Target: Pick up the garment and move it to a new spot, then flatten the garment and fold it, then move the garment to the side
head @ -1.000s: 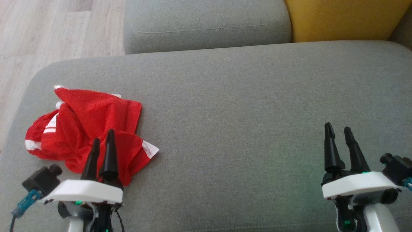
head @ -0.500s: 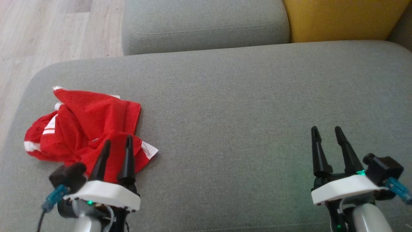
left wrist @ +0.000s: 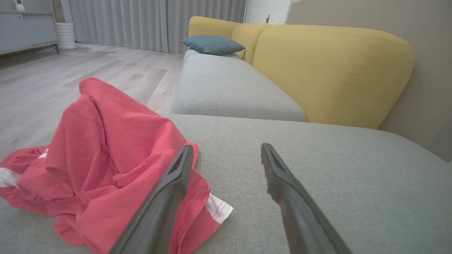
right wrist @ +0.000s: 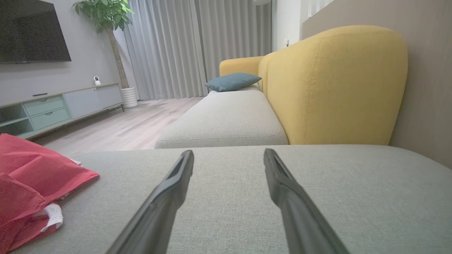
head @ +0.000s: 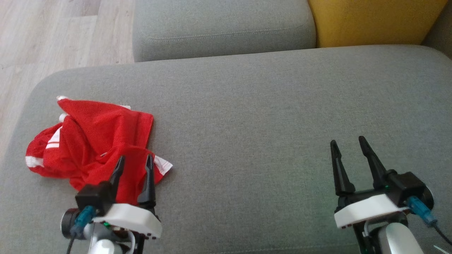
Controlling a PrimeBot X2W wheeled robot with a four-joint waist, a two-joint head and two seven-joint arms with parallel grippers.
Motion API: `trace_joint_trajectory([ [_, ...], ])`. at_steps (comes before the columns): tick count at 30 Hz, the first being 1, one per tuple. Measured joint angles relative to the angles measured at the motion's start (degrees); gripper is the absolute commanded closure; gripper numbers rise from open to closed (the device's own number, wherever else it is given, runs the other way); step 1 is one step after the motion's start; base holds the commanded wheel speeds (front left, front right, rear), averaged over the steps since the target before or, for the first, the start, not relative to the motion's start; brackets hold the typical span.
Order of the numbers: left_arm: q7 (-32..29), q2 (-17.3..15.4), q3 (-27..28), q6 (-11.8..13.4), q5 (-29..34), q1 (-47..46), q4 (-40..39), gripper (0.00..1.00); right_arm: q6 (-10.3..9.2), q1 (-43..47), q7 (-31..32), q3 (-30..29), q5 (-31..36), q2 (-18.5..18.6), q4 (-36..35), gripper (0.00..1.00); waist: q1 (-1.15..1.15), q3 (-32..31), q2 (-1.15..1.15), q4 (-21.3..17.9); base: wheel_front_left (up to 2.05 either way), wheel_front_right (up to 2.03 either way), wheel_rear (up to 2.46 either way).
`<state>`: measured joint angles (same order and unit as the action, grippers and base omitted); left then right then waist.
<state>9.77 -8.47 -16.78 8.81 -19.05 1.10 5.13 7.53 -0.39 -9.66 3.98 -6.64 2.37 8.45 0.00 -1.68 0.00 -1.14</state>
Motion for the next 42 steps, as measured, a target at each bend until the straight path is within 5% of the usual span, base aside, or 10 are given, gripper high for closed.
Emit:
trace_joint_trajectory([
  [13,2.14,-2.69,-6.09,2.89,8.86,-0.19,-0.32,0.00,0.00,0.08,-2.20,1.88,10.25,0.03,-0.23,0.00,0.00,-0.03,0.00,0.10,0.00,0.00,0.00],
  [20,3.25,-1.42,-4.09,3.04,7.36,-0.10,-3.30,0.00,0.00,0.42,-3.16,2.38,4.43,0.04,-0.41,0.00,0.00,-0.04,0.00,0.32,0.00,0.00,0.00],
  [29,4.53,1.85,0.63,-3.55,10.18,3.12,-2.26,0.00,0.00,2.22,-4.65,0.69,-10.42,0.04,1.14,0.00,0.00,-0.39,0.00,0.20,0.00,0.00,0.00],
  [42,4.53,4.86,4.98,-7.83,12.07,3.40,-1.09,0.00,0.00,2.23,-4.70,1.16,-13.10,0.04,3.68,0.00,0.00,-0.37,0.00,0.15,0.00,0.00,0.00],
])
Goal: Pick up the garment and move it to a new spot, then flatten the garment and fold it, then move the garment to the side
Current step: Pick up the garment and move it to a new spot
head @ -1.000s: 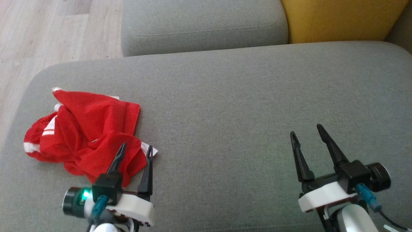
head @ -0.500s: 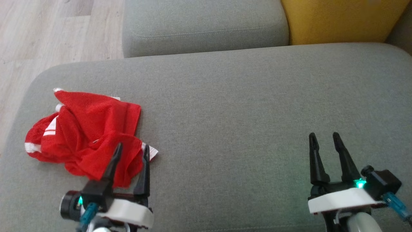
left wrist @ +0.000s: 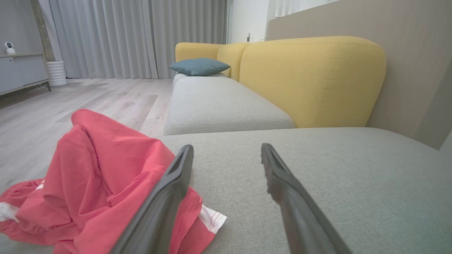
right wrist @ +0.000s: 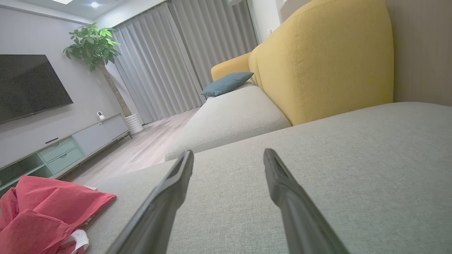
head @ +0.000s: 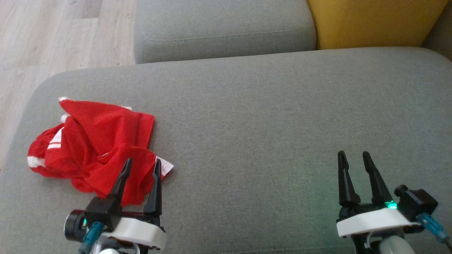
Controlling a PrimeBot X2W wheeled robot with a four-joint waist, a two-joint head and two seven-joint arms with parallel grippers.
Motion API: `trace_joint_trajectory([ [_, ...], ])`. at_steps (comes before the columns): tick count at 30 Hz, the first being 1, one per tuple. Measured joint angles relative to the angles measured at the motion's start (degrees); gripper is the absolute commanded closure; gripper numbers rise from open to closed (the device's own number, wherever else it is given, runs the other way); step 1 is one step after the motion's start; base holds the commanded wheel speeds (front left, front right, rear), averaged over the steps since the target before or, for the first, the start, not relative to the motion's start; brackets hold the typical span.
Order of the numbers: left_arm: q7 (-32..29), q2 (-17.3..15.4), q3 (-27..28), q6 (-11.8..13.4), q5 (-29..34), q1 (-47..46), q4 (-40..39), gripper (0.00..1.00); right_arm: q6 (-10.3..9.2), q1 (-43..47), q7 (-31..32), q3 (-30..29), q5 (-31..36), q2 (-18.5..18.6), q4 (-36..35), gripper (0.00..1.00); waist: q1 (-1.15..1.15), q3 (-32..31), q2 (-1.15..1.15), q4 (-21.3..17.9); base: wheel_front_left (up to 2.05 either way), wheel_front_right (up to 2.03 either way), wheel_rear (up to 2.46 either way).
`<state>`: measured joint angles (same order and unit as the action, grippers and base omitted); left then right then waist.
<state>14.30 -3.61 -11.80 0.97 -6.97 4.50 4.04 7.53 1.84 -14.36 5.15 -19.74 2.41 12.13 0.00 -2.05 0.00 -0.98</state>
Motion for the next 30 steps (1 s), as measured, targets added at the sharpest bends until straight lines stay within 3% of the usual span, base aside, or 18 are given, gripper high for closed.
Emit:
trace_joint_trajectory([
  [9,0.00,0.36,1.82,-0.47,0.33,0.01,1.33,0.00,0.00,0.01,0.00,2.07,-0.01,0.01,1.27,0.00,0.00,-0.62,0.00,3.62,0.00,0.00,0.00],
  [30,0.00,0.48,7.40,-1.51,1.42,2.34,1.58,0.00,0.00,2.20,-0.01,8.08,-3.19,0.01,2.03,0.00,0.00,-2.87,0.00,17.68,0.00,0.00,0.00],
])
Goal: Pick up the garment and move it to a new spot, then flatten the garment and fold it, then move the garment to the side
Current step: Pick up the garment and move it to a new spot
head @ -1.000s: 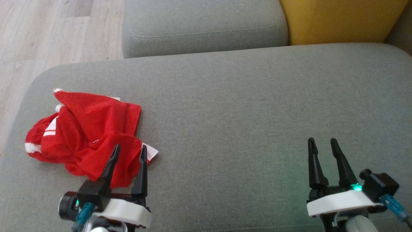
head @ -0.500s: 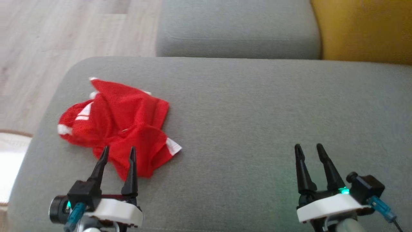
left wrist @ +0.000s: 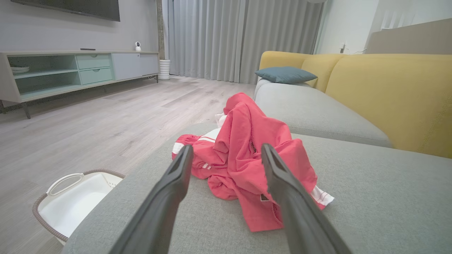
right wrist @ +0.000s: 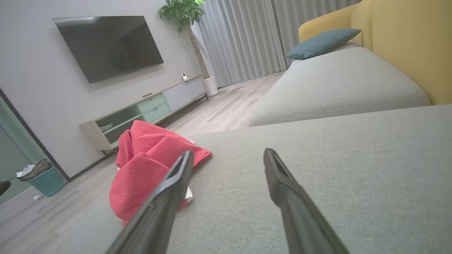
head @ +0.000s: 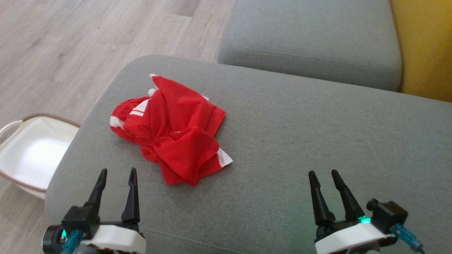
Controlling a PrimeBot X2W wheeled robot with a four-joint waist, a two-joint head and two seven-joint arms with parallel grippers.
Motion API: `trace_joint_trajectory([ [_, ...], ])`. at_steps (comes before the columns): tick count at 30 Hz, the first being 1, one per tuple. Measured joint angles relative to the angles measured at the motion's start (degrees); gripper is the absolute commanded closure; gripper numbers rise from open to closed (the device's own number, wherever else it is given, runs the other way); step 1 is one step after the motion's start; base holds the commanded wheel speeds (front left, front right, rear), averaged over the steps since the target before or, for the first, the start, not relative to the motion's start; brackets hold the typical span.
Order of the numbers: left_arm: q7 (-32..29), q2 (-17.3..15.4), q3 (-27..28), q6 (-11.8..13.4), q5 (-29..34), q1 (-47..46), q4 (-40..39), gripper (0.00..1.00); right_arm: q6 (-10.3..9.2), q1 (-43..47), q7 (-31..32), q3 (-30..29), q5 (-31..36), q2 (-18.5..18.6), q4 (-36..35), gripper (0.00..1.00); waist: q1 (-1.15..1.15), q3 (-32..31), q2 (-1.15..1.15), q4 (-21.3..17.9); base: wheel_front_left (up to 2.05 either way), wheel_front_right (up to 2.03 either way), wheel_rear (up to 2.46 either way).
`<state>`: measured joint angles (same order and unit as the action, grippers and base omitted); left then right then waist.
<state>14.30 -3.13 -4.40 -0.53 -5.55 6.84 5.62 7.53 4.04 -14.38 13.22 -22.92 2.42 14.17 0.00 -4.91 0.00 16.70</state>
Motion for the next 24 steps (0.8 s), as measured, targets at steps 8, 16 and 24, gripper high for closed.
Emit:
trace_joint_trajectory([
  [8,0.00,0.03,1.69,-0.48,0.42,0.00,-0.09,0.00,0.00,0.05,0.00,1.14,-0.79,0.00,0.00,0.00,0.00,0.37,0.00,2.29,0.00,0.00,0.00],
  [16,0.01,-0.13,3.93,-1.09,0.63,-0.69,-1.01,0.00,0.00,-0.01,0.00,0.23,-0.42,0.00,-0.14,0.00,0.00,2.25,0.00,1.28,0.00,0.00,0.00],
  [24,0.26,-5.42,5.53,-4.74,0.86,-13.82,4.16,0.00,0.00,-3.68,0.00,-4.82,2.35,0.02,-1.75,0.00,0.00,7.50,0.00,-1.18,0.00,0.00,0.00],
])
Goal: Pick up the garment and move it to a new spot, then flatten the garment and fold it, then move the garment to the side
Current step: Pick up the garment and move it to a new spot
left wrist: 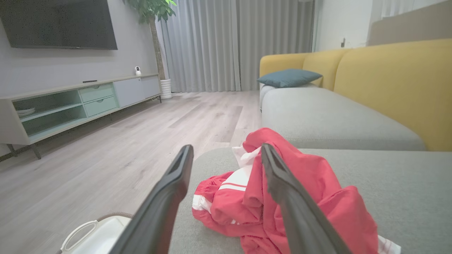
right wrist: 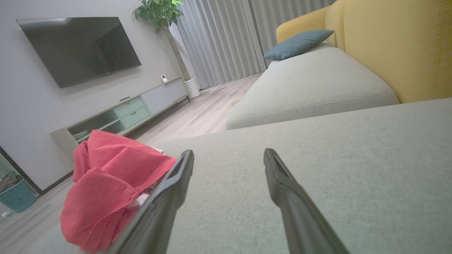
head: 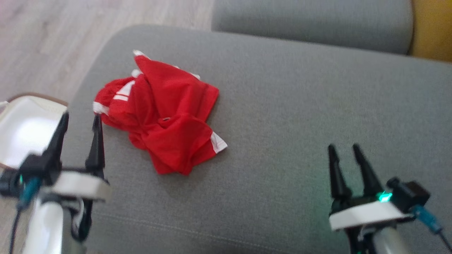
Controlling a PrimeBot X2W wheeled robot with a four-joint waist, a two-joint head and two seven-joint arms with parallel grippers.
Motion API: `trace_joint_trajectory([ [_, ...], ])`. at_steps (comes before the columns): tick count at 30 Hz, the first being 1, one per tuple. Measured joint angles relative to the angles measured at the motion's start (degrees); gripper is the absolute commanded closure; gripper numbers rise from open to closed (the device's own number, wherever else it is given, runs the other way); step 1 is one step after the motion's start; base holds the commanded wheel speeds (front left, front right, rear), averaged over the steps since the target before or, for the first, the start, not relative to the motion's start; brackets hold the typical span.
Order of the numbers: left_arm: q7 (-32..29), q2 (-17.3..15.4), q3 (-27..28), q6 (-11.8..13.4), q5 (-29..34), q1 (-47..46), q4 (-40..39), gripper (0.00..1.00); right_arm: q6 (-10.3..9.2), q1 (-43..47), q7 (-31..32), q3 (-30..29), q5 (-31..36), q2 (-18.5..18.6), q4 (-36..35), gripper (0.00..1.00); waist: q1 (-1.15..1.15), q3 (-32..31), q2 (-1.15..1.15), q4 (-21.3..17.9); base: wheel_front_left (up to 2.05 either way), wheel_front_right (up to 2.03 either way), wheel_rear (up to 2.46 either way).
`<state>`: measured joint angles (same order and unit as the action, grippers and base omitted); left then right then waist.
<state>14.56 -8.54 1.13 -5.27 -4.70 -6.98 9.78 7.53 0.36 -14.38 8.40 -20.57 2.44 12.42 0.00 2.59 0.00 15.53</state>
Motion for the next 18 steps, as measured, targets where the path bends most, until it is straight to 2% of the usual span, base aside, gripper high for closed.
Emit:
trace_joint_trajectory([
  [3,-2.31,-1.96,-1.13,-1.26,-1.10,-6.00,5.44,0.00,0.00,-2.13,0.00,-1.98,0.79,0.01,-1.20,0.00,0.00,2.47,0.00,-1.05,0.00,0.00,0.00],
  [6,-7.19,-4.24,-2.72,-1.81,-2.80,-12.15,10.45,0.00,0.00,-3.52,0.00,-3.28,1.58,0.02,-2.46,0.00,0.00,4.95,0.00,-2.16,0.00,0.00,0.00],
  [10,-14.01,-6.62,-5.54,-1.88,-5.78,-20.60,17.06,0.00,0.00,-5.03,0.00,-3.79,2.22,0.05,-3.74,0.00,0.00,8.31,0.00,-3.73,0.00,0.00,0.00],
  [11,-14.01,-6.62,-5.54,-1.88,-5.78,-20.60,17.06,0.00,0.00,-5.03,0.00,-3.79,2.22,0.05,-3.74,0.00,0.00,8.31,0.00,-3.73,0.00,0.00,0.00],
  [12,-18.08,-8.39,-9.07,-2.26,-8.42,-25.26,20.82,0.00,0.00,-5.99,0.00,-4.08,2.29,0.07,-4.47,0.00,0.00,10.55,0.00,-4.99,0.00,0.00,0.00],
  [18,-22.03,-11.38,-13.81,-2.30,-12.60,-30.48,27.10,0.00,0.00,-6.84,0.00,-4.09,2.47,0.10,-5.02,0.00,0.00,13.56,0.00,-7.10,0.00,0.00,0.00],
])
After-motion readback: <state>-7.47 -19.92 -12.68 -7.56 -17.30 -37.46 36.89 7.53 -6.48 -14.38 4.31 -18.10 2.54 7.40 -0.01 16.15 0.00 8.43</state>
